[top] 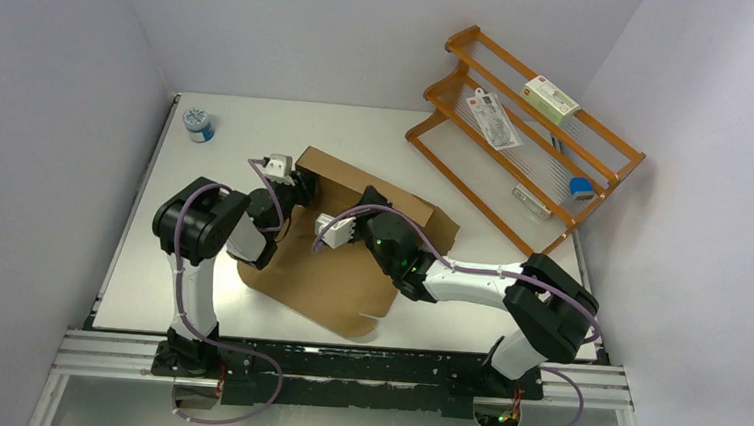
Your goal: Fold the paper box
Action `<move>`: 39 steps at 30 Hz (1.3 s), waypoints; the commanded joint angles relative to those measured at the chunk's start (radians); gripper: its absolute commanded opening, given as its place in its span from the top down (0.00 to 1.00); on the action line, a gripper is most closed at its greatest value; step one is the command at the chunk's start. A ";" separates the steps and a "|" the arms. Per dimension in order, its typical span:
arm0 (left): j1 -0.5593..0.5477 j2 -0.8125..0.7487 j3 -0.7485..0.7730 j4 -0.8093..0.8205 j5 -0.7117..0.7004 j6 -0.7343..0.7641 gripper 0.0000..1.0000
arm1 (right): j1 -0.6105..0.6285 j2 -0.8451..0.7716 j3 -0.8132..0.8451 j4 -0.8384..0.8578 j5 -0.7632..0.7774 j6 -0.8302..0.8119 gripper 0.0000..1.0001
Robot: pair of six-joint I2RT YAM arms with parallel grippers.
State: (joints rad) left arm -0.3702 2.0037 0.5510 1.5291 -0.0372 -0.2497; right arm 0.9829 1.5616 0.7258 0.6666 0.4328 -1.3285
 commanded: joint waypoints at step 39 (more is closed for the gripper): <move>-0.126 -0.046 -0.048 0.300 -0.879 0.069 0.42 | 0.000 -0.005 0.021 -0.182 -0.034 0.099 1.00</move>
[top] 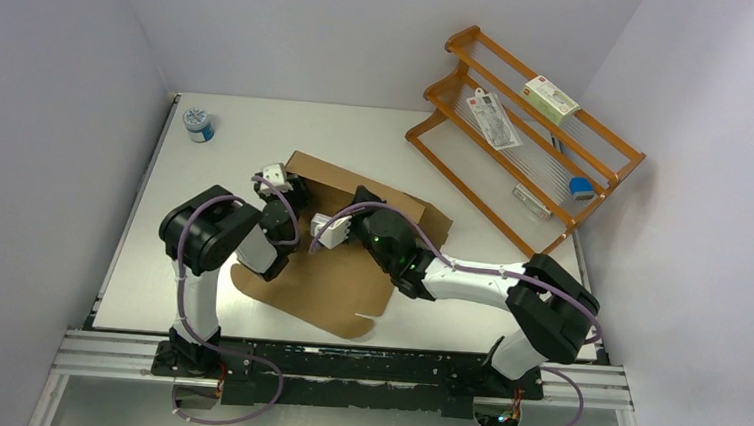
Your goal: Fold the paper box
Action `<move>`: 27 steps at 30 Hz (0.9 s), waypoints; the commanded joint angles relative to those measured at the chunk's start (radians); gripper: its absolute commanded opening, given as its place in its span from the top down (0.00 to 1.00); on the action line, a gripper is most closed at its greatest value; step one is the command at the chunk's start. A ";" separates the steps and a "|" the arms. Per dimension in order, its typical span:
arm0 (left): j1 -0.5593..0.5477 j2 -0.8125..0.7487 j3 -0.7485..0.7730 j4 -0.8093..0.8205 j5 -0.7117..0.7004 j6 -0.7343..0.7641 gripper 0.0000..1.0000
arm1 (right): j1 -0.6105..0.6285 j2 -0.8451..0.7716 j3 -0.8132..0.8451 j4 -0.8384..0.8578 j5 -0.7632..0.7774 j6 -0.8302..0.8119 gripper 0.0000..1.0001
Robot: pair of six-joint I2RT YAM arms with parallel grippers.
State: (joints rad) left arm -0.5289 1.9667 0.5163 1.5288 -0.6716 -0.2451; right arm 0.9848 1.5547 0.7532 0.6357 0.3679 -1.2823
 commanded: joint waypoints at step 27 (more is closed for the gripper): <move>0.010 -0.195 -0.231 0.261 0.066 0.066 0.13 | -0.016 0.021 0.016 -0.113 0.023 0.052 1.00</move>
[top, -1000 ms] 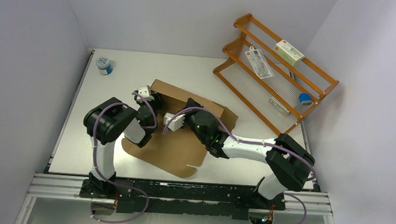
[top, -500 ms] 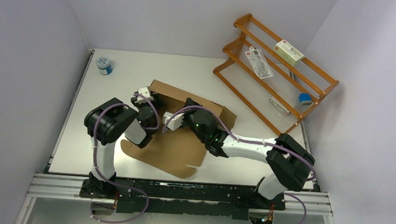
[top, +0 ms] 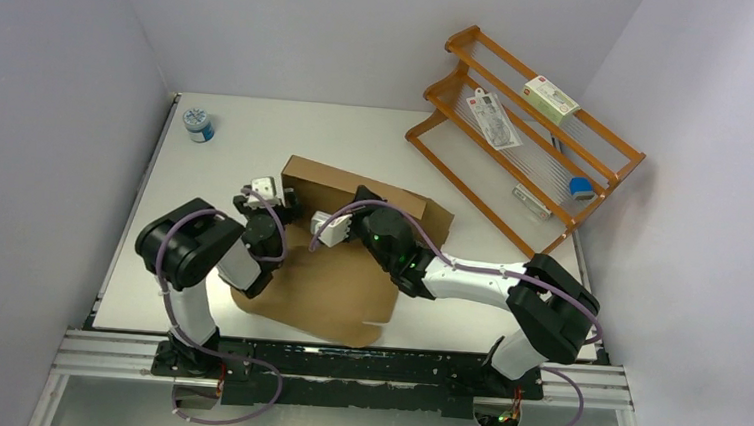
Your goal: Fold the paper box
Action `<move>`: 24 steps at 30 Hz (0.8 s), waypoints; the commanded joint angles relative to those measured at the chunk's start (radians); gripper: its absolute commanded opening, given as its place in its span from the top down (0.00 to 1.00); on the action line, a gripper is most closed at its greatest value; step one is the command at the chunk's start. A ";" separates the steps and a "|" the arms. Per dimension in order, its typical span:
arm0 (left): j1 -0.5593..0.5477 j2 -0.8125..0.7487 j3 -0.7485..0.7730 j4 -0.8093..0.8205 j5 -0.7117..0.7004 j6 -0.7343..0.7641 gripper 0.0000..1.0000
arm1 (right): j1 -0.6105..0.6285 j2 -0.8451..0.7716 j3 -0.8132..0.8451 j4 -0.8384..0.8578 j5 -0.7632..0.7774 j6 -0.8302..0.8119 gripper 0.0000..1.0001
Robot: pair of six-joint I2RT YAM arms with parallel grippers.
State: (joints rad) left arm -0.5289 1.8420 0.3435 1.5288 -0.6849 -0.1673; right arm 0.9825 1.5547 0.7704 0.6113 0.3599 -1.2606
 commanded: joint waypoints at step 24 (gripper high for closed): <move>0.043 -0.847 0.096 -0.975 0.209 -0.159 0.03 | 0.001 -0.245 0.043 -0.267 -0.036 0.334 0.47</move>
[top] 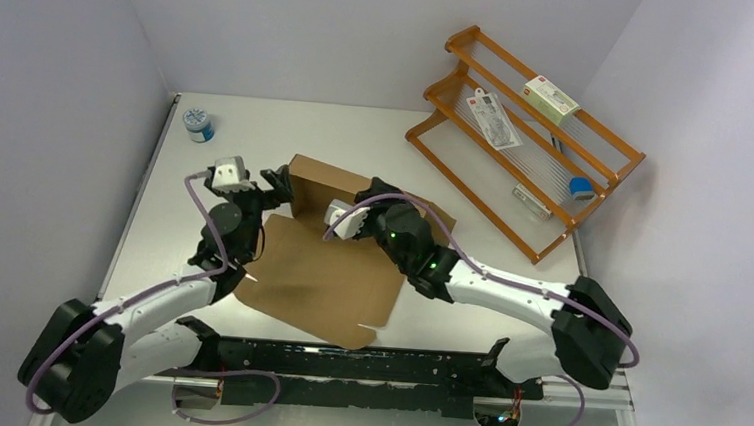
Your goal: Fold the paper box
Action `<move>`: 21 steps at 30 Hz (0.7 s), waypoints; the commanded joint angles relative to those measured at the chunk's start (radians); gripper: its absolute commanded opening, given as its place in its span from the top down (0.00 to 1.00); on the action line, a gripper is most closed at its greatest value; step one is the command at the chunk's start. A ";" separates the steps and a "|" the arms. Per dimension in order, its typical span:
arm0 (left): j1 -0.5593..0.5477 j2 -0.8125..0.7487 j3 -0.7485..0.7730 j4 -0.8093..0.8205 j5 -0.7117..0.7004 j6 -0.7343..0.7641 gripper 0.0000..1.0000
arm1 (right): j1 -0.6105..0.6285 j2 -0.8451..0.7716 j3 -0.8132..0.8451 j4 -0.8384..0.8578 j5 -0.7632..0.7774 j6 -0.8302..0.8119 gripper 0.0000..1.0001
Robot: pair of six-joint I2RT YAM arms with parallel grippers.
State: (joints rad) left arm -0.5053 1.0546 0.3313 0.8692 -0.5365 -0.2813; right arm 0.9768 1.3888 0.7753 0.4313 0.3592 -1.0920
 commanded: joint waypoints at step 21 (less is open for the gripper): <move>0.162 0.066 0.397 -0.613 0.426 -0.129 0.03 | 0.012 -0.244 0.039 -0.375 -0.127 0.589 0.36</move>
State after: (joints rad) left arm -0.3485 1.1557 0.7101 0.2520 -0.1661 -0.4042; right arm 0.9859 1.1290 0.8066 0.1112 0.2764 -0.5301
